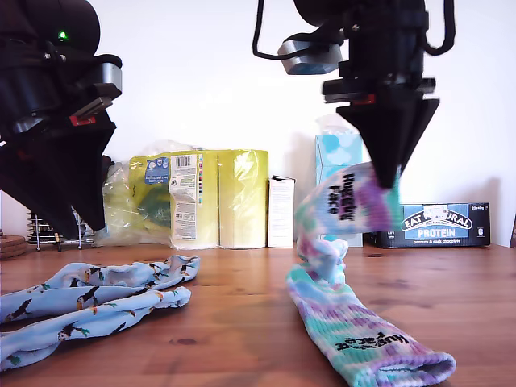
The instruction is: Pair up the socks based on colour and pattern, by placing each sock on top of its pair
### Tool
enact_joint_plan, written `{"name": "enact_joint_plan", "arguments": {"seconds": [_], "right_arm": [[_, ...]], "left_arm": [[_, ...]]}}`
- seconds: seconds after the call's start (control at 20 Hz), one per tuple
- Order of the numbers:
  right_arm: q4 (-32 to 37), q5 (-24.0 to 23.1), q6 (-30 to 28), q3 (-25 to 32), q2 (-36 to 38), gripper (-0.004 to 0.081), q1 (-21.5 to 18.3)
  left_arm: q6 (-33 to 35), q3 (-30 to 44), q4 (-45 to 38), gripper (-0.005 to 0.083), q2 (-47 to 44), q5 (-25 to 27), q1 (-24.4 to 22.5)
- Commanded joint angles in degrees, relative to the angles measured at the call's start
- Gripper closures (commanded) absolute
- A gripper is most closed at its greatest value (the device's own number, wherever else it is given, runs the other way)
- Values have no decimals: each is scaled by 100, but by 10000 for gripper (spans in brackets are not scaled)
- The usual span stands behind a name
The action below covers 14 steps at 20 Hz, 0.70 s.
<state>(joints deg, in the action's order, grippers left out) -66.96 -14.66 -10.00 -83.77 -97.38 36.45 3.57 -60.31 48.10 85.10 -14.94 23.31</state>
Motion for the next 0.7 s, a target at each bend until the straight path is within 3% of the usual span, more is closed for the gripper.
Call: {"name": "enact_joint_plan", "arguments": {"seconds": [0.0,0.25,0.65], "right_arm": [[-195,-481,-98,-15,-26,783,142],[-216,-2006,-387,-63,-26,783,442],[-472,-2094,-894,-63,-28,783,1032]], "left_arm": [[52,57,-50,436,-26,-4,7],[98,57,-61,436,-26,-7,7],[142,57,-57,436,-26,-7,7]]}}
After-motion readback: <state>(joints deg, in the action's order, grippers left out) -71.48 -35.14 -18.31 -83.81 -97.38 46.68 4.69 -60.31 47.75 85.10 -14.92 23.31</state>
